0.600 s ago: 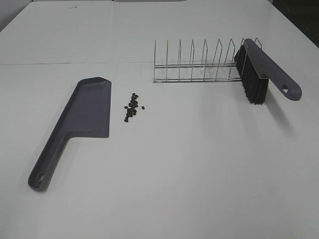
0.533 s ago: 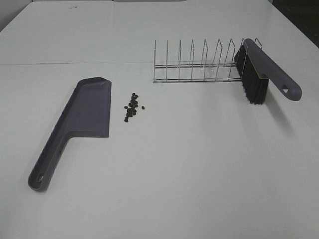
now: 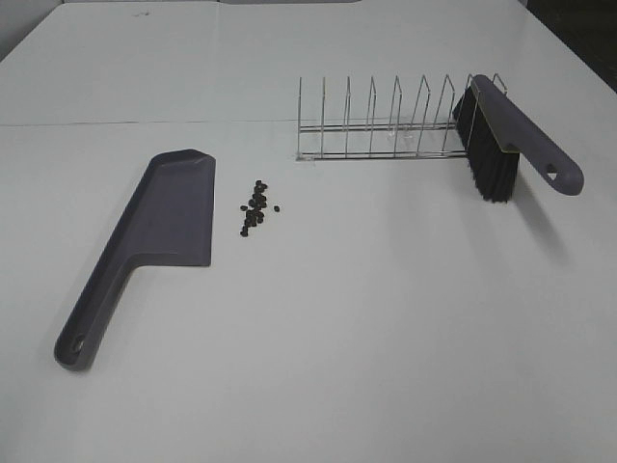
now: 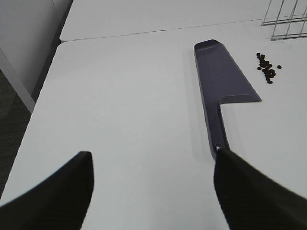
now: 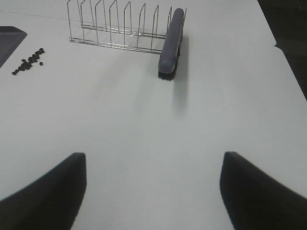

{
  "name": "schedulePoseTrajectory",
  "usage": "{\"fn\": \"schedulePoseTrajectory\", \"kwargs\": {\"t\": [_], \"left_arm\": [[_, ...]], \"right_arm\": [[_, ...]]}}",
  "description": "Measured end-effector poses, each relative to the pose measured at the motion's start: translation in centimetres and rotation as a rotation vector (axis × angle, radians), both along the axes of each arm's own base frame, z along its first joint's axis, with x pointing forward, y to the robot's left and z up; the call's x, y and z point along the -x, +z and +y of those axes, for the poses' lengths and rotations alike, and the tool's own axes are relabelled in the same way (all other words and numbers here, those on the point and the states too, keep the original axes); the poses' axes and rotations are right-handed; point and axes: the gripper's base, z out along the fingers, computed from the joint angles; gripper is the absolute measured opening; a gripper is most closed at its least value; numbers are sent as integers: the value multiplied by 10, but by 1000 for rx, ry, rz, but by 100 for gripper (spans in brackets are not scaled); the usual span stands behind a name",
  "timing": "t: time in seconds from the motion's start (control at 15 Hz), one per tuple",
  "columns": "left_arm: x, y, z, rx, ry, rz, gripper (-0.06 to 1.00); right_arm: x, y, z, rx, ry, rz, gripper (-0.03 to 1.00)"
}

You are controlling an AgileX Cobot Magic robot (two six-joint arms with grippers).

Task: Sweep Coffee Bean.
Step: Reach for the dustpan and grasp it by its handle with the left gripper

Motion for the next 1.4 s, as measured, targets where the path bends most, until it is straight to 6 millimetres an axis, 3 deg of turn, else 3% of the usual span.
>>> {"fn": "schedulePoseTrajectory", "kwargs": {"t": [1.4], "left_arm": [[0, 0, 0, 0, 0, 0, 65]], "right_arm": [[0, 0, 0, 0, 0, 0, 72]]}}
